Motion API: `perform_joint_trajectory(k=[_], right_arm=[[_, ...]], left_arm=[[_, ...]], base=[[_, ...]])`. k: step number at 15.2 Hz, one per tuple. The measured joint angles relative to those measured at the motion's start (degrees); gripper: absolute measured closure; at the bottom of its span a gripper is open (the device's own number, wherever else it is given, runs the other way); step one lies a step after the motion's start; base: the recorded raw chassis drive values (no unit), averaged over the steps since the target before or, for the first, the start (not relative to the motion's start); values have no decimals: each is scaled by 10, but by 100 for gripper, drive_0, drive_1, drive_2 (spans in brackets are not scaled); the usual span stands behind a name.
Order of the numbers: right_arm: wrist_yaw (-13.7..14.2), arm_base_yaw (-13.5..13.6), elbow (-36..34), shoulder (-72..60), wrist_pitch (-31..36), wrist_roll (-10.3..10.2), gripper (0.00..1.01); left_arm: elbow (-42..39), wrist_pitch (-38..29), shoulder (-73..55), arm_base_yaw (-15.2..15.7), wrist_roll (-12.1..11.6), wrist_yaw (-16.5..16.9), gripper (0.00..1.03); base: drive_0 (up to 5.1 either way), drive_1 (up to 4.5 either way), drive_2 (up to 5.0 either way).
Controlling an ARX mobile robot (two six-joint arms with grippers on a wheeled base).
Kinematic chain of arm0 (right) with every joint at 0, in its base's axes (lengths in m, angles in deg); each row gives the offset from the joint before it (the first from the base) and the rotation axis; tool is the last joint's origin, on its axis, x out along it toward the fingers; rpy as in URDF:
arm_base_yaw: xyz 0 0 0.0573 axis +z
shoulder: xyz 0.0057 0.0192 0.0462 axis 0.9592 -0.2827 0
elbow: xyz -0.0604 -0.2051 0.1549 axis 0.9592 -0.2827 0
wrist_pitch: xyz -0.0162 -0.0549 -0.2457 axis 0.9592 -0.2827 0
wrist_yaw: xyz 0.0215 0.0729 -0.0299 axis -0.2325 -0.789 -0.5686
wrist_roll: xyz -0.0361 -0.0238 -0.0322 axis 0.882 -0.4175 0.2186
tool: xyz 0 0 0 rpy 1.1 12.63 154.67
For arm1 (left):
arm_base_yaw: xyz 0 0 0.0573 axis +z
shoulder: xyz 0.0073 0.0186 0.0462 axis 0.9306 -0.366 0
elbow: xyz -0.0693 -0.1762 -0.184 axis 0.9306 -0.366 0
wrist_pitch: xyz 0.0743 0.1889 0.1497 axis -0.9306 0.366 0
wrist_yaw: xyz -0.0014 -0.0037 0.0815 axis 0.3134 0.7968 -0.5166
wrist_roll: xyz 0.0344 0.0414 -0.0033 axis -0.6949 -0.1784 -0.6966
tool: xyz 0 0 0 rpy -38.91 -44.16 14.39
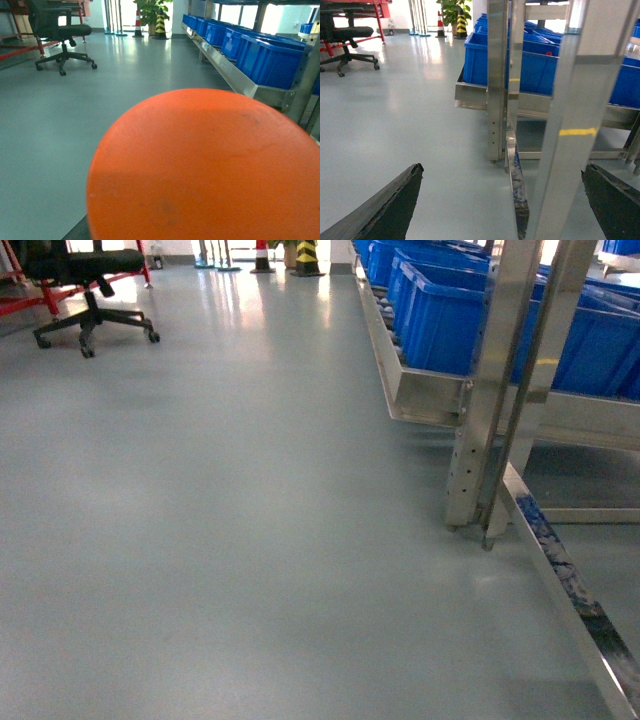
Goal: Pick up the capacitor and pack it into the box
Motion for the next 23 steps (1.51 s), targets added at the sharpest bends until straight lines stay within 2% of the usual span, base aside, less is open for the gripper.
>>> perform_joint_trajectory(k=[23], right_arm=[[0, 0, 0, 0, 0, 0, 3]], left_arm=[[0, 0, 0, 0, 0, 0, 59]], base=[[-498, 241, 241]])
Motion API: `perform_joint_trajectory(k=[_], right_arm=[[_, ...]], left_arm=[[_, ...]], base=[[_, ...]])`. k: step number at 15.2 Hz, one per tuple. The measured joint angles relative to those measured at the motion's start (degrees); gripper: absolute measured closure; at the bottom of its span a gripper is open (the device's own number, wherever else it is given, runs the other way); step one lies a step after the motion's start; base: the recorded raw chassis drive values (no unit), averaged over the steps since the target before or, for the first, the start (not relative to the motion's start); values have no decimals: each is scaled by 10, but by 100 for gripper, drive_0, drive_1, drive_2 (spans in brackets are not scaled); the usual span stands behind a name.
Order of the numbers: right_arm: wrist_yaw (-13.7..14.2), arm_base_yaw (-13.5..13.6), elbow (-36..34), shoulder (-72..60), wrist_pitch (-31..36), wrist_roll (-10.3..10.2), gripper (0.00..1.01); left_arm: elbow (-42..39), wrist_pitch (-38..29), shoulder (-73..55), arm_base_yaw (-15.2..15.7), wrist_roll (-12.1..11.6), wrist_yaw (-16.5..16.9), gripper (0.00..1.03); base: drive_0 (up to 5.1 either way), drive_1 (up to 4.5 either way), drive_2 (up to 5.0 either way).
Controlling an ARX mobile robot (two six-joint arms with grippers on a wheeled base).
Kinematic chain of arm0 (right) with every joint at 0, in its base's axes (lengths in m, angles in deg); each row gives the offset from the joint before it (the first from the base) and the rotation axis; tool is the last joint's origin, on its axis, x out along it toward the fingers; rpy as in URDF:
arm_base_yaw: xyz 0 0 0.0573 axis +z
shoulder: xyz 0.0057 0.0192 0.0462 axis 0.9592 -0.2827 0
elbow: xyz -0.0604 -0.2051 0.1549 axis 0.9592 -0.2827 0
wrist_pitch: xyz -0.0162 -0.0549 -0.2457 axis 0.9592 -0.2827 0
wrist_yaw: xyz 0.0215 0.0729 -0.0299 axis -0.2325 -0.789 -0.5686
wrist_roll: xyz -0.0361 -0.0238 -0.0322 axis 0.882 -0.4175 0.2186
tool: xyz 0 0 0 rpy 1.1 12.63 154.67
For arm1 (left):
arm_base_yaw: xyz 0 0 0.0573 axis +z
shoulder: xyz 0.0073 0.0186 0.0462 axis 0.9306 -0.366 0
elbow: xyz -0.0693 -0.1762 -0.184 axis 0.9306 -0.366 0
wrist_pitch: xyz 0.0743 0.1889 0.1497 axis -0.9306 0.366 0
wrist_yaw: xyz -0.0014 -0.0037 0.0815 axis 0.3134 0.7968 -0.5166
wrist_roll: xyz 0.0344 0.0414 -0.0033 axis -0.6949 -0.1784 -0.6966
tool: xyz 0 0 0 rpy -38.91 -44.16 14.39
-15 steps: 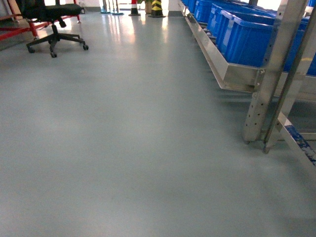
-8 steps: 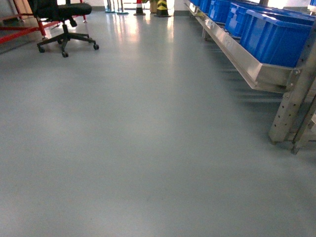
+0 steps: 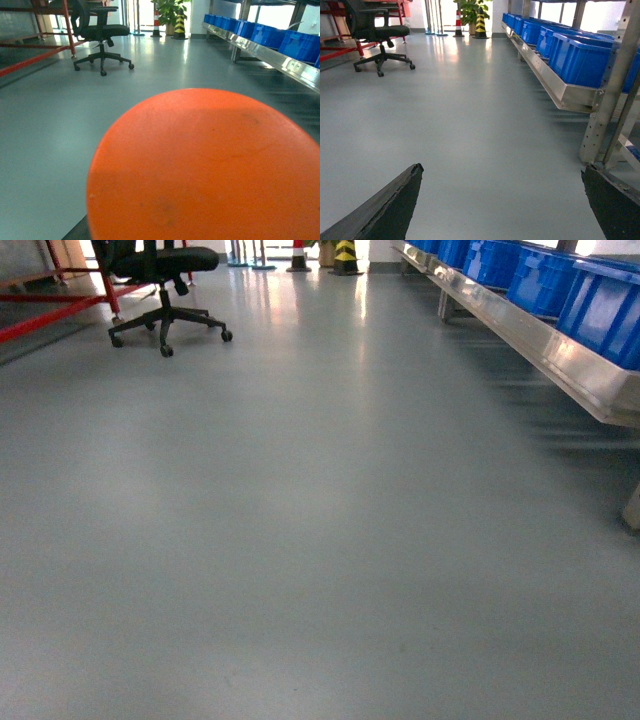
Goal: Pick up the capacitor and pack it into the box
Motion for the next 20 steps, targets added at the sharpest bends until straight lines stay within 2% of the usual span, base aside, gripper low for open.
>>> perform_joint_trajectory(k=[20], right_arm=[[0, 0, 0, 0, -1, 0, 3]], left_arm=[[0, -1, 0, 0, 0, 0, 59]], base=[[-496, 241, 241]])
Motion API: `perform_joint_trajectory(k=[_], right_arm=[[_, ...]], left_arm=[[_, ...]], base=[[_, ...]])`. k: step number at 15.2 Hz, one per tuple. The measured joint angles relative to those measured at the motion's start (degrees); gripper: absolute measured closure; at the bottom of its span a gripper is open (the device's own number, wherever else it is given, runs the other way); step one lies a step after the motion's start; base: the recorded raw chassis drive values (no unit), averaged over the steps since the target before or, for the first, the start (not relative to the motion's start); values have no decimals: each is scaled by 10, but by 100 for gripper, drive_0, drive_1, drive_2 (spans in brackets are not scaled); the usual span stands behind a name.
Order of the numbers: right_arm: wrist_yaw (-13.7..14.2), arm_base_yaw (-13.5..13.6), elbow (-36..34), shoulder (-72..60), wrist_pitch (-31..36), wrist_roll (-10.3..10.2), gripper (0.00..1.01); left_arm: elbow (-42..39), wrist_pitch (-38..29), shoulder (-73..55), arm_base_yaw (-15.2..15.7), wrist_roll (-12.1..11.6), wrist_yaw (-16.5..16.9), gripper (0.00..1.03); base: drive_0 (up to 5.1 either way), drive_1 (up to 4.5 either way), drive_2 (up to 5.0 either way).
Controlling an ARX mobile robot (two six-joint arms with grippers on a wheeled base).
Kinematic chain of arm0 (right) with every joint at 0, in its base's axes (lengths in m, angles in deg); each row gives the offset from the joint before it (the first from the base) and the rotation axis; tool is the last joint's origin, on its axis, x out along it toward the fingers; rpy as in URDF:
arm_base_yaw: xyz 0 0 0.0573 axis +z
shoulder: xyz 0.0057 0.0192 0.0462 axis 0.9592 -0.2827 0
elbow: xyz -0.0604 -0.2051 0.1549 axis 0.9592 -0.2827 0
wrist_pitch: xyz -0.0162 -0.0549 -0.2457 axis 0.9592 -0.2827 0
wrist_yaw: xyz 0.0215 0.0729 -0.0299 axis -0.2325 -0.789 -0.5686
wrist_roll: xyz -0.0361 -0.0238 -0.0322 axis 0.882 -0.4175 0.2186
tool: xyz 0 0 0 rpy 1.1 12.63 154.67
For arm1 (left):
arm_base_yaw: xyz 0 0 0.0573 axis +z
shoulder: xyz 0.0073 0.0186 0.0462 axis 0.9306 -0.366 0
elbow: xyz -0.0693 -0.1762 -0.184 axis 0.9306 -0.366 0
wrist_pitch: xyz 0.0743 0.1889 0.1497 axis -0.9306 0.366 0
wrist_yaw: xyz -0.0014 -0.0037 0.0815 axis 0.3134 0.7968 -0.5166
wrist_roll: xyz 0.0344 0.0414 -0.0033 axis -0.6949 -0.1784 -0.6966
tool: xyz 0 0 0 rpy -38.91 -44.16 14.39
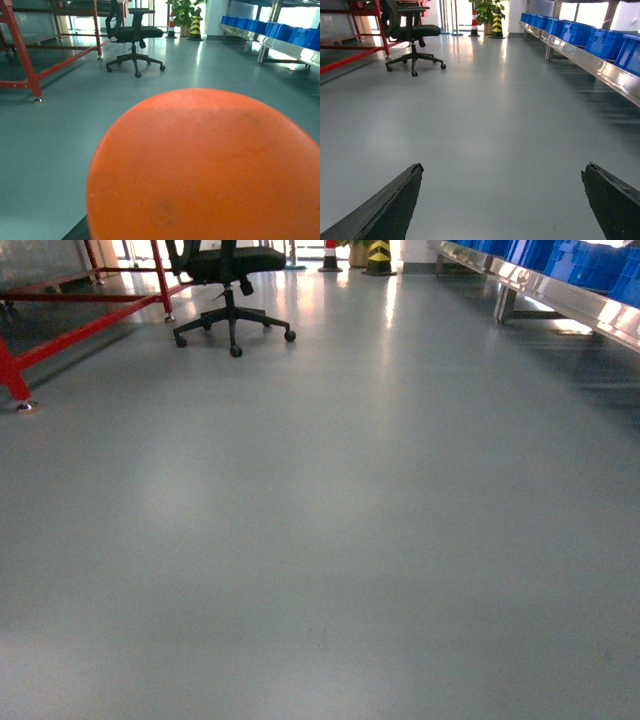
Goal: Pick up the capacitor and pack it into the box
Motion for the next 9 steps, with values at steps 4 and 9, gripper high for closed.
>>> perform_joint_trajectory(k=[4, 9], right_arm=[[1, 0, 0, 0, 0, 0, 3], [0, 0, 0, 0, 0, 0, 3]], left_arm=[[0, 1, 0, 0, 0, 0, 59], [0, 0, 0, 0, 0, 0, 59]], base=[[-487, 249, 249], [-492, 244, 244]])
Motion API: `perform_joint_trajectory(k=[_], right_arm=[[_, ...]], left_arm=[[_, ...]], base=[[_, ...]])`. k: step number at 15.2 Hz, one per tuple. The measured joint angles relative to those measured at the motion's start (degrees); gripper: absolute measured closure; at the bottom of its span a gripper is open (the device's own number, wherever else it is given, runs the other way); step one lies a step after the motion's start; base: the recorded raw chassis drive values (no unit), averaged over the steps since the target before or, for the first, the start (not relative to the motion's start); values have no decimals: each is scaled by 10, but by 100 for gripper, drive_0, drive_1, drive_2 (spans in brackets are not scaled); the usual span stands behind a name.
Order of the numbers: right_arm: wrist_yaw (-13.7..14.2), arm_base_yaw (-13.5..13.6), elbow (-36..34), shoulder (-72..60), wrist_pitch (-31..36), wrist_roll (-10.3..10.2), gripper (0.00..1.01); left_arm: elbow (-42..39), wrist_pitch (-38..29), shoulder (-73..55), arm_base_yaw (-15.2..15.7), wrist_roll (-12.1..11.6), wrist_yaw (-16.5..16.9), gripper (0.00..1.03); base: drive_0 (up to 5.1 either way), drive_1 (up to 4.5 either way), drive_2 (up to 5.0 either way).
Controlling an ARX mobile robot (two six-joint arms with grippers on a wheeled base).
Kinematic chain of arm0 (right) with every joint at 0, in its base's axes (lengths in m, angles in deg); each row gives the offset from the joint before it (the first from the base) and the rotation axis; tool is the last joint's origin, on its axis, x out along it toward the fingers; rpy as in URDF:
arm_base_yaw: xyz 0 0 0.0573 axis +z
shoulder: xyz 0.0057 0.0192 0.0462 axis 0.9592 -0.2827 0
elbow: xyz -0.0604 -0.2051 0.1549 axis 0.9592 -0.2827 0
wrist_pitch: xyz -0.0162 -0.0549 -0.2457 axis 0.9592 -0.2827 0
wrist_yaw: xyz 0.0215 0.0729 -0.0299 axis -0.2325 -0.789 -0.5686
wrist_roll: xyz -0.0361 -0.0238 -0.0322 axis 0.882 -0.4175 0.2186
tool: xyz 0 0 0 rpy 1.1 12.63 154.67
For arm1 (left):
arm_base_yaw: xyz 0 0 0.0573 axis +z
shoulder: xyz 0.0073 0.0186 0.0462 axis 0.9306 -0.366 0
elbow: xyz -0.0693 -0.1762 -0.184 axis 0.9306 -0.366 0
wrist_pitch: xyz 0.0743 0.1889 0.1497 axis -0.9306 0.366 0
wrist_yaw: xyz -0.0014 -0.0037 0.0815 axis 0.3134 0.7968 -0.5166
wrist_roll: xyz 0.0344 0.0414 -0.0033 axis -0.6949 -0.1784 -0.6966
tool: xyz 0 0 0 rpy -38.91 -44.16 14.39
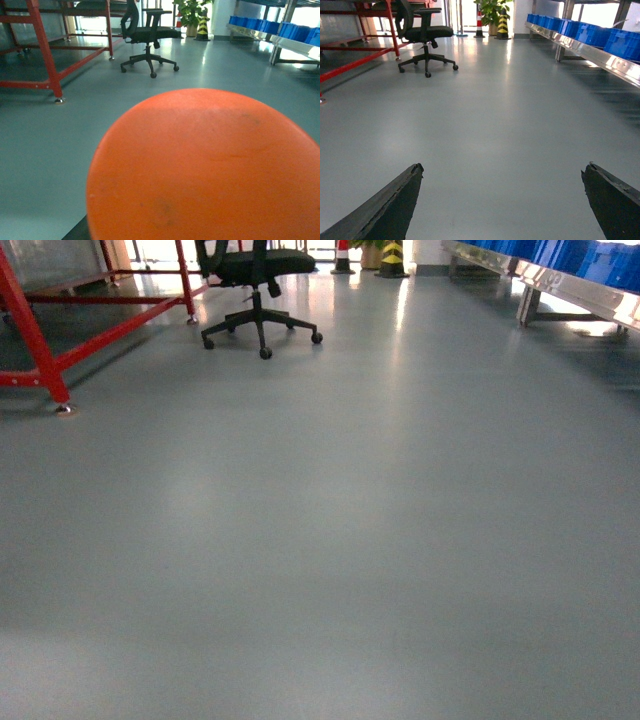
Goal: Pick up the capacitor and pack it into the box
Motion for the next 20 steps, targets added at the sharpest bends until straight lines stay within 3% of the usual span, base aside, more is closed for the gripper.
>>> perform_joint_trajectory(k=[20], right_arm=[[0, 0, 0, 0, -1, 0, 3]], left_arm=[[0, -1, 0, 0, 0, 0, 59]], base=[[-493, 243, 243]])
